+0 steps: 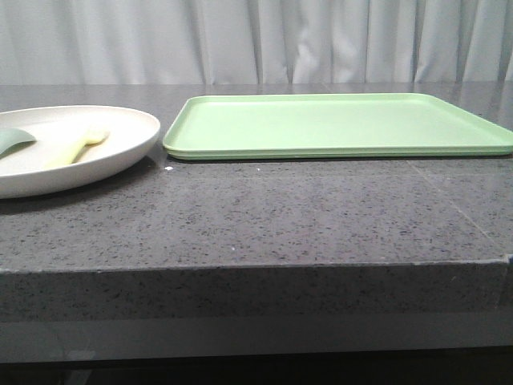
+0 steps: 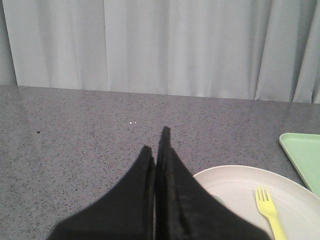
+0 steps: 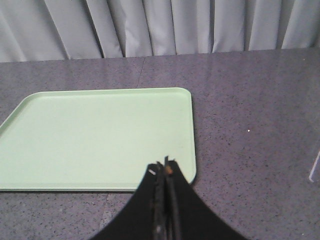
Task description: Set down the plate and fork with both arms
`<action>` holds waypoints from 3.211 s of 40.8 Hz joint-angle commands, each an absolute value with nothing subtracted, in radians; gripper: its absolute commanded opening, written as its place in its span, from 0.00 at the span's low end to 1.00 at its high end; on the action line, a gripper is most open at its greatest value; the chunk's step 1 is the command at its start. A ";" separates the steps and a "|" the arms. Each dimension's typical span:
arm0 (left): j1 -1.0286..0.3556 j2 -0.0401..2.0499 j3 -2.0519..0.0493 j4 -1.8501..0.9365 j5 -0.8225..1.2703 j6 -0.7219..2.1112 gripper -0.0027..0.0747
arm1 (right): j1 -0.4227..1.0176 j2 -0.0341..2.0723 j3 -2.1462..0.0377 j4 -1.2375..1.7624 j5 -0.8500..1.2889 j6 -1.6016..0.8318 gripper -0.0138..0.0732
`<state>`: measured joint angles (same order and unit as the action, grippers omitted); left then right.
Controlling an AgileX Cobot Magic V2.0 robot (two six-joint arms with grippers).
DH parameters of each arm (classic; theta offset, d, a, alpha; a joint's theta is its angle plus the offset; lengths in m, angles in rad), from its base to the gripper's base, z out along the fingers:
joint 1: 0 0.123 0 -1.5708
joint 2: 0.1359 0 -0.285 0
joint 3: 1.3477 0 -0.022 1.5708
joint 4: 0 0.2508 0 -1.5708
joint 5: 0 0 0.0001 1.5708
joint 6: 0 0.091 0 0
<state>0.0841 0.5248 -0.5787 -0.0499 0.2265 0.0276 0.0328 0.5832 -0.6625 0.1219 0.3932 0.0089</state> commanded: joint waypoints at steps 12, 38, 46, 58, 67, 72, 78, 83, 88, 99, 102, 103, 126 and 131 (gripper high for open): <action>0.085 0.535 -0.607 -0.048 0.145 0.028 0.57 | 0.025 0.589 -0.702 0.060 0.305 0.000 0.61; 0.085 0.535 -0.607 -0.050 0.131 0.028 0.91 | 0.026 0.589 -0.702 0.061 0.303 0.000 0.81; 0.085 0.535 -0.607 -0.050 0.131 0.028 0.91 | 0.026 0.589 -0.702 0.061 0.303 0.000 0.81; 0.085 0.679 -0.687 -0.080 0.237 0.028 0.91 | 0.026 0.589 -0.702 0.061 0.303 0.000 0.81; 0.085 0.941 -0.878 -0.082 0.458 0.028 0.91 | 0.026 0.589 -0.702 0.061 0.303 0.000 0.81; 0.085 1.093 -0.997 -0.082 0.576 0.028 0.91 | 0.026 0.589 -0.702 0.061 0.303 0.000 0.81; 0.085 1.243 -1.107 -0.082 0.700 0.028 0.91 | 0.026 0.589 -0.702 0.061 0.303 0.000 0.81; 0.085 1.351 -1.173 -0.082 0.794 0.028 0.90 | 0.026 0.589 -0.702 0.061 0.304 0.000 0.81; 0.085 1.434 -1.203 -0.082 0.835 0.028 0.90 | 0.026 0.589 -0.702 0.061 0.304 0.000 0.81; 0.058 1.544 -1.206 -0.084 0.840 0.028 0.90 | 0.026 0.589 -0.702 0.061 0.304 0.000 0.81; 0.047 1.558 -1.206 -0.084 0.838 0.028 0.90 | 0.026 0.589 -0.702 0.061 0.304 0.000 0.81; 0.044 1.560 -1.206 -0.084 0.838 0.028 0.90 | 0.026 0.589 -0.702 0.061 0.304 0.000 0.81; 0.028 1.564 -1.206 -0.090 0.845 0.028 0.28 | 0.026 0.589 -0.702 0.061 0.304 0.000 0.81; 0.028 1.564 -1.206 -0.090 0.850 0.028 0.11 | 0.026 0.589 -0.702 0.061 0.304 0.000 0.81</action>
